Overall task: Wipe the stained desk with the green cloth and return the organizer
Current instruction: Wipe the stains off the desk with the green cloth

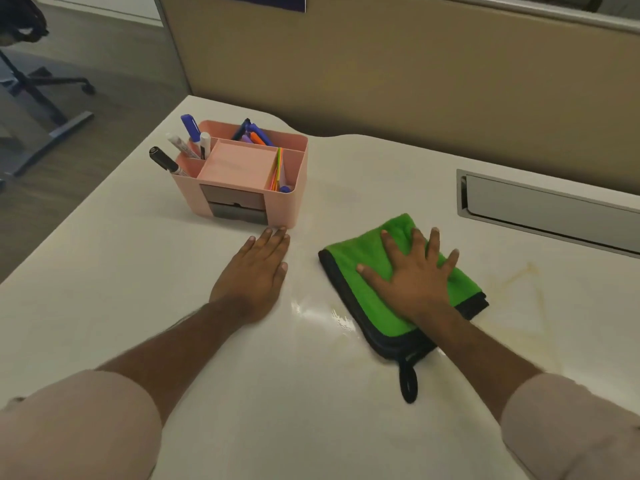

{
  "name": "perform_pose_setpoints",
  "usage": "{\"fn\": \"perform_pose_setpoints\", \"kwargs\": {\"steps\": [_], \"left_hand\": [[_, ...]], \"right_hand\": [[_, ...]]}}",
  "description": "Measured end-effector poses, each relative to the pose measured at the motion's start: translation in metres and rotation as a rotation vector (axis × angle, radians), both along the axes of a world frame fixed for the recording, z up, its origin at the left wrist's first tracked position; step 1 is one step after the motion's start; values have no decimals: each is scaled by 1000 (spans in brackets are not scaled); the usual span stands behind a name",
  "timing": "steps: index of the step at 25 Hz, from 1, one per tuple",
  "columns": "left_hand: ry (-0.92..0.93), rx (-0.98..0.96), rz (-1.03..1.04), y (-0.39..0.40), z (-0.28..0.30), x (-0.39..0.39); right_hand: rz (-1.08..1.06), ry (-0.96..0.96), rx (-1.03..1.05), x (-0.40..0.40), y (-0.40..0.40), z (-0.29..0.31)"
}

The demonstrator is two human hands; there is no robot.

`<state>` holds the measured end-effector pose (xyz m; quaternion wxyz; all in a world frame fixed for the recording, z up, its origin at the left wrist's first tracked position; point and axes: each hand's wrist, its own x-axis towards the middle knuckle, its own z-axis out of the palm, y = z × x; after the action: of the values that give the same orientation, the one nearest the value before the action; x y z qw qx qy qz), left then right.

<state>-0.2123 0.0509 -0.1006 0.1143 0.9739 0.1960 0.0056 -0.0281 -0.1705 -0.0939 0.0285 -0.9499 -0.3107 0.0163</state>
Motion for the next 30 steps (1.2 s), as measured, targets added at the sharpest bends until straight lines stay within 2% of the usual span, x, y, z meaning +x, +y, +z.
{"fn": "perform_pose_setpoints", "kwargs": {"steps": [2,4,7,9,12,17,20,23,28,30], "left_hand": [[2,-10,2,-1,0,0],[-3,-17,14,-1,0,-1],[-42,-24,19,-1,1,-3],[-67,-41,16,-1,0,-3],[-91,-50,-16,0,-1,-5],[-55,-25,-32,5,0,-4],[-20,-8,-37,1,2,-5],[2,33,-70,1,3,-6],[29,28,-55,3,0,-2],[4,9,-38,2,0,-2]], "right_hand": [[51,-47,59,5,32,2],[223,-10,103,-5,73,1],[362,27,18,-27,103,0],[376,15,-37,-38,95,2],[444,19,-2,-68,62,5],[674,38,17,-136,-1,3],[785,79,20,-141,-31,-1],[673,79,2,-107,-28,2],[121,91,-26,0,0,8],[94,94,-47,3,27,7]]}}
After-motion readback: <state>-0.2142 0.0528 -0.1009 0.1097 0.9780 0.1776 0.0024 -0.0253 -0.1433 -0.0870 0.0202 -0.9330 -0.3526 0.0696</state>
